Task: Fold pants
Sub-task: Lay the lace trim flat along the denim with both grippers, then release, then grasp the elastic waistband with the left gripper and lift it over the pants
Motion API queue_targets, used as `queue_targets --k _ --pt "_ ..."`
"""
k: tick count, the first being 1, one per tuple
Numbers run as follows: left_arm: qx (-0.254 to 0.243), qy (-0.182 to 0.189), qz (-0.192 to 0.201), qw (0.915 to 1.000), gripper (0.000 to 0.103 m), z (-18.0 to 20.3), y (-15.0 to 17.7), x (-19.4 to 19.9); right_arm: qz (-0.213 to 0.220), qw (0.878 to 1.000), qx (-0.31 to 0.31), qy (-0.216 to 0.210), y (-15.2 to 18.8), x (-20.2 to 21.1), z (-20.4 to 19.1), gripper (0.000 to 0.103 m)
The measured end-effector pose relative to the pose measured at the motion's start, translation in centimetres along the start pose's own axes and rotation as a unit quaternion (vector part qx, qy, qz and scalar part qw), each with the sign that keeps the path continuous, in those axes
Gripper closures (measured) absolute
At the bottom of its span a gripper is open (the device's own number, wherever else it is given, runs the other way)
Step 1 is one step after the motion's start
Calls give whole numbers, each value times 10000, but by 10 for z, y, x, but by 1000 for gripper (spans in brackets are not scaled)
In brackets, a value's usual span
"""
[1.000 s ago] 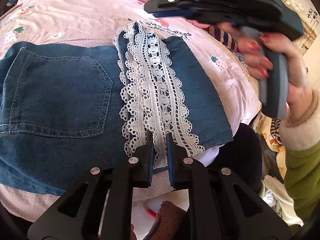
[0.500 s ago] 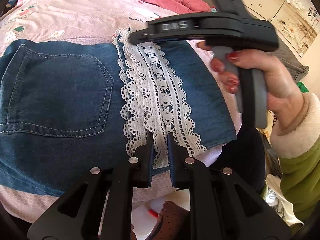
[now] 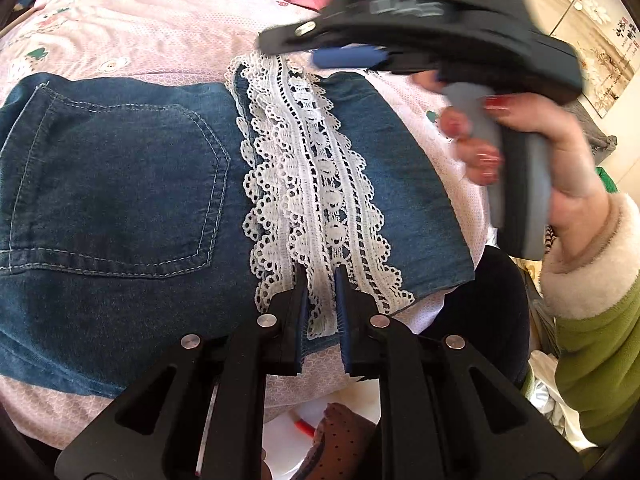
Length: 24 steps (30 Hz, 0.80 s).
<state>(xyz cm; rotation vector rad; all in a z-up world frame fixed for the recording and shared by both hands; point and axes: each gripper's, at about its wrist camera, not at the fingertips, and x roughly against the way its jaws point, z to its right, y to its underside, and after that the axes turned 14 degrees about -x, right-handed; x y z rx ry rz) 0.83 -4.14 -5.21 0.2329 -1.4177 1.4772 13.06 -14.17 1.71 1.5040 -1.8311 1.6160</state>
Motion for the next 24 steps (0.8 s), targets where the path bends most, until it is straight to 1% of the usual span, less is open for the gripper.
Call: queue_targets --k 4,5,6,7,8,10,12,15,16,18,20,22,24 --pt "-48 -37 18 10000 95 3 0 3 -126 9999 -54 -43 13 13 5 35" --pt "-73 -58 13 10000 95 5 0 4 -245 9997 -33 -21 19 10 6 35" --pt "-90 -76 10 9999 95 6 0 4 -378 9992 8 96 23 5 6 36" --pt "-95 -92 6 9999 95 7 0 4 -495 9985 36 215 26 0 6 41" --pt "-85 -107 -5 9999 95 8 0 5 -735 9966 70 377 31 -11 7 47" --pt "-89 -134 -18 9999 95 9 0 6 -893 9948 104 481 39 -26 9 47" --pt "-98 -197 -14 9998 93 12 0 7 -890 9951 -25 432 42 -33 14 45" --pt "-79 -257 3 9996 90 14 0 13 -820 9958 -183 367 41 -26 16 45" --pt "-74 -306 27 9995 88 14 0 18 -788 9961 -195 358 41 -22 15 45" --pt "-86 -434 89 9990 72 14 1 26 -652 9974 -199 244 38 -8 12 45" --pt "-71 -569 166 9982 67 11 1 38 -484 9984 -249 122 34 4 10 37" --pt "-35 -706 254 9972 62 6 0 52 -379 9989 -289 29 32 14 8 36" --pt "0 -825 332 9960 54 3 0 62 -325 9990 -288 -70 31 21 5 30"
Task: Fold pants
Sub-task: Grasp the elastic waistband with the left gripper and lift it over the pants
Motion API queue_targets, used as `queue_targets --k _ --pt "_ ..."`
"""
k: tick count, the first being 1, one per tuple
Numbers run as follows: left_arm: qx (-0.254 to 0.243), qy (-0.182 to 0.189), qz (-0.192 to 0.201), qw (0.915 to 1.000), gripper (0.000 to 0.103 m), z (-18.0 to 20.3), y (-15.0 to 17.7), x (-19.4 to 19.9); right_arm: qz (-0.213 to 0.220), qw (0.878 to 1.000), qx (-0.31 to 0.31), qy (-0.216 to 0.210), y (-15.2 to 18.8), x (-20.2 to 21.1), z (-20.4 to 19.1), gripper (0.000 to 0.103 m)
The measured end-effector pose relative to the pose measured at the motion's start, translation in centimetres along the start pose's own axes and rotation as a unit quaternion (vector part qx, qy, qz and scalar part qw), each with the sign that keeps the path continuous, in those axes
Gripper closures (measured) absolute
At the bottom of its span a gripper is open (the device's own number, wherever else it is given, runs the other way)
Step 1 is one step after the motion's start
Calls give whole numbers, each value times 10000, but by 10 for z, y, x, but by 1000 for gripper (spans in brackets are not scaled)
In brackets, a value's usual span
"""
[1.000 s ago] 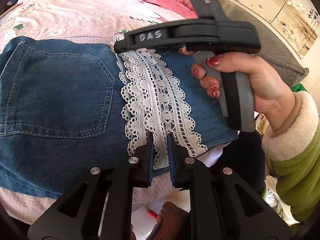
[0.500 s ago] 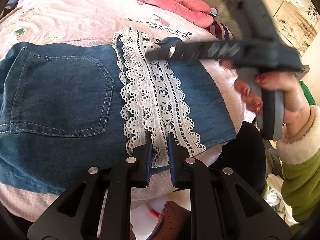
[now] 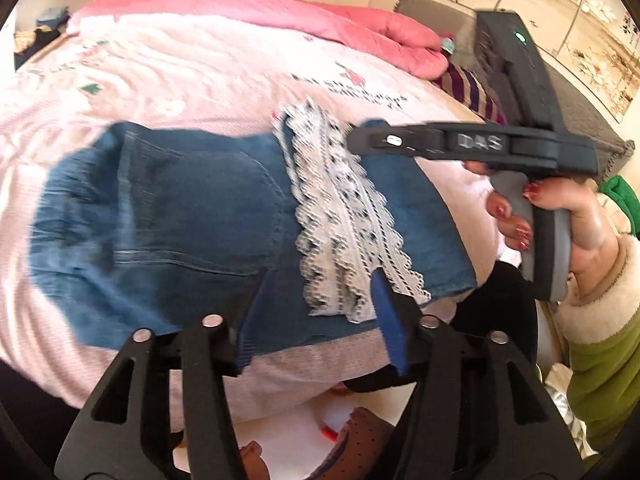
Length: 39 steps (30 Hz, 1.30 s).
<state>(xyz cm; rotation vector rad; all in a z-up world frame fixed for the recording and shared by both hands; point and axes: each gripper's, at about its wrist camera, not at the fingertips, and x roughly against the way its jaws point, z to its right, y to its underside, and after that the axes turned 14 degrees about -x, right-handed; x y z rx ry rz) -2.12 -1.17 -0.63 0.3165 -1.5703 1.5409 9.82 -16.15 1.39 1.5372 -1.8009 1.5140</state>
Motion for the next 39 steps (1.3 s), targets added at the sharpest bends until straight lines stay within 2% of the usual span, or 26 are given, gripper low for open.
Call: queue_targets --k 4,6,10,12,23,33,39 --pt "113 -345 163 9992 38 -11 1 23 114 9999 85 -85 0 10 -10 24" --pt "153 -504 242 9983 26 -15 2 32 181 9996 139 -156 -1 14 -18 19" --pt "293 -813 337 9957 13 -22 4 47 178 9992 264 -260 -3 17 -31 9" --pt "358 -905 342 9947 10 -26 6 51 142 9989 340 -300 -3 16 -39 9" --pt "809 -961 233 9918 10 -55 29 52 -90 9979 578 -290 -13 -17 -74 5" --pt "1210 -667 403 9896 10 -86 46 50 -339 9951 873 -305 -27 -58 -109 5" --pt "1388 -500 467 9880 10 -102 56 53 -523 9899 1219 -505 -39 -86 -139 5"
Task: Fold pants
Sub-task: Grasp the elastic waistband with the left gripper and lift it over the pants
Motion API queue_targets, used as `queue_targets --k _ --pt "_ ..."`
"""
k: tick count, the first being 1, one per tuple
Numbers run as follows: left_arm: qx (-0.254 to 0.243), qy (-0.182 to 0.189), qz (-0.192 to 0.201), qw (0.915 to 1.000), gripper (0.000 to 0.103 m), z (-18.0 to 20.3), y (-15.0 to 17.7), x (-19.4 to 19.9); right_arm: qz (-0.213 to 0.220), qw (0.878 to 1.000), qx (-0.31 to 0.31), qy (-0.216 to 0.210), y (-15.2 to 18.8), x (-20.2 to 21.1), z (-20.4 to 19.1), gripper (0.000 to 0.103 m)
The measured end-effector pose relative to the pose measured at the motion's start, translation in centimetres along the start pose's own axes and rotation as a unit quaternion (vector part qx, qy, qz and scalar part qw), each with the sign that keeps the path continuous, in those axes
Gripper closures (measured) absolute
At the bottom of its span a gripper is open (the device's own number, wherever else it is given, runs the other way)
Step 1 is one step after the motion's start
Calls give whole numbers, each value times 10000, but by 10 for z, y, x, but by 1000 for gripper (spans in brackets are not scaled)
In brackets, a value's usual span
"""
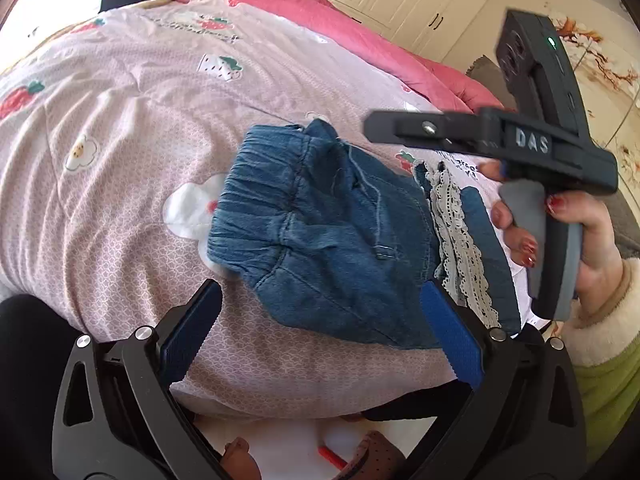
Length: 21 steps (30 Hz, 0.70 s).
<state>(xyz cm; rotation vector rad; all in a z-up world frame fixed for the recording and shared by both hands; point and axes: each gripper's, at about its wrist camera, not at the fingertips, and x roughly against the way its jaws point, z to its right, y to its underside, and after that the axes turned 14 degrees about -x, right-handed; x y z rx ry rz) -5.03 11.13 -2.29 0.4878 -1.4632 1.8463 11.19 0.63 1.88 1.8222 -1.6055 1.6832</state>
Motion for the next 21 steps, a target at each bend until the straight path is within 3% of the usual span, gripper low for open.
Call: queue_targets --k 10,13,17,21 --pt "141 131 -4 9998 10 -8 7 -7 -772 9964 160 -321 -16 -56 -16 6" --pt "167 127 28 9998 10 -11 7 -9 -1079 9933 133 -390 -10 -69 -16 46" --pt "205 128 84 9997 10 -15 7 -11 -911 9943 76 -553 -5 -57 -15 60" --pt "183 109 169 9996 10 -14 7 -10 -734 9928 -88 -944 -6 -35 -6 66"
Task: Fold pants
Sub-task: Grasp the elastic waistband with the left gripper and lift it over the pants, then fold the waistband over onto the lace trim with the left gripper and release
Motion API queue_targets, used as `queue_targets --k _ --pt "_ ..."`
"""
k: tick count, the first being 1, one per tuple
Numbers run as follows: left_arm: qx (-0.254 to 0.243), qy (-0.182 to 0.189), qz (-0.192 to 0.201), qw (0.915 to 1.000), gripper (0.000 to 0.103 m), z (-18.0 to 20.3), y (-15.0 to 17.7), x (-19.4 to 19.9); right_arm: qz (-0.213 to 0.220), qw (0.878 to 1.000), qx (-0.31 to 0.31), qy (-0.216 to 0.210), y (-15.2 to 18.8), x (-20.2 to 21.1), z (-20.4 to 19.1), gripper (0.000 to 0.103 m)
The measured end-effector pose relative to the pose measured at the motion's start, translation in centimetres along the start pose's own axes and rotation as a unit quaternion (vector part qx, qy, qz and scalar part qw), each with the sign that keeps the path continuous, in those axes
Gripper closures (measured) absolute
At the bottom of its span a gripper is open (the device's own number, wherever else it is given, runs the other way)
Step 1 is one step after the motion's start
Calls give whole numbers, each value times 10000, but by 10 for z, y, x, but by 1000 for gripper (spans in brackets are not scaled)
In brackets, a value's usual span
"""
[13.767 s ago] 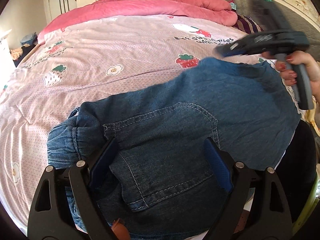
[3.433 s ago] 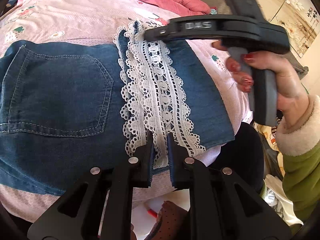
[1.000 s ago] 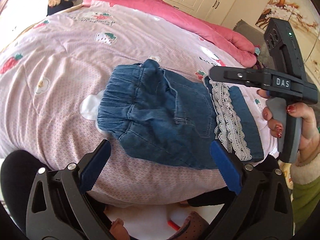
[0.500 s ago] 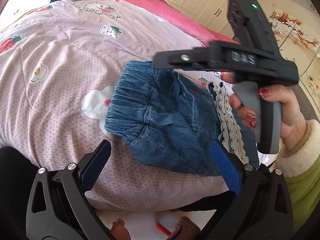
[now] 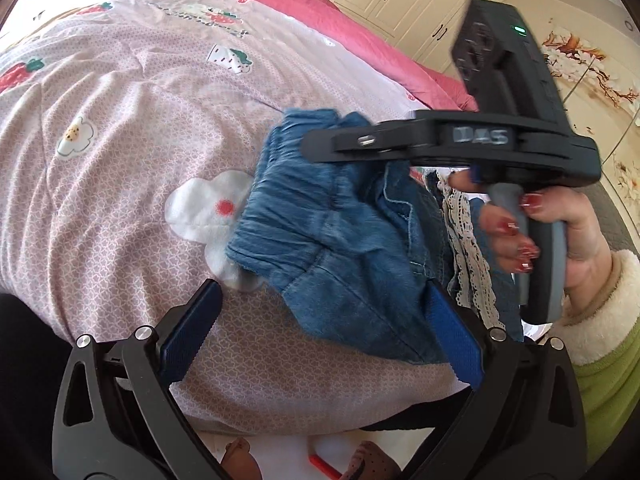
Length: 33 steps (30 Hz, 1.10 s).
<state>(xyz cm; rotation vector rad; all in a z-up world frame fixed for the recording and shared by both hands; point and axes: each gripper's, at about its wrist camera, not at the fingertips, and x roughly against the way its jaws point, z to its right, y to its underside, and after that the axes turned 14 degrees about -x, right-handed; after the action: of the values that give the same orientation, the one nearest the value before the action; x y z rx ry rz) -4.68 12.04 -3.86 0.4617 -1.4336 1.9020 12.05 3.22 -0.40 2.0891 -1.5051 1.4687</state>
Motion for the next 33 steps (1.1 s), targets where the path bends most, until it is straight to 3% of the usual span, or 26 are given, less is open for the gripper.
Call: queue_targets --k 6,9,11,13,16,25,33 --pt "110 422 119 9990 12 2 -16 -9 293 9984 -80 -483 7 40 6 67" --pt "-15 545 199 9983 34 12 -25 -10 388 9975 -140 -568 9 53 11 68" --pt "-119 554 227 9981 42 20 -30 -9 452 9971 -174 -585 11 61 16 68" --pt "-238 568 247 9978 58 28 -36 -10 526 9964 -259 -618 11 69 20 68" --pt "-368 494 251 9978 71 36 -42 -10 638 9955 -304 -628 14 81 27 68" --pt "-813 382 358 9953 72 69 -62 -8 950 9919 -494 -688 28 114 50 68" --pt "-1128 465 227 9923 72 101 -70 -22 1153 9879 -719 -745 50 137 84 68"
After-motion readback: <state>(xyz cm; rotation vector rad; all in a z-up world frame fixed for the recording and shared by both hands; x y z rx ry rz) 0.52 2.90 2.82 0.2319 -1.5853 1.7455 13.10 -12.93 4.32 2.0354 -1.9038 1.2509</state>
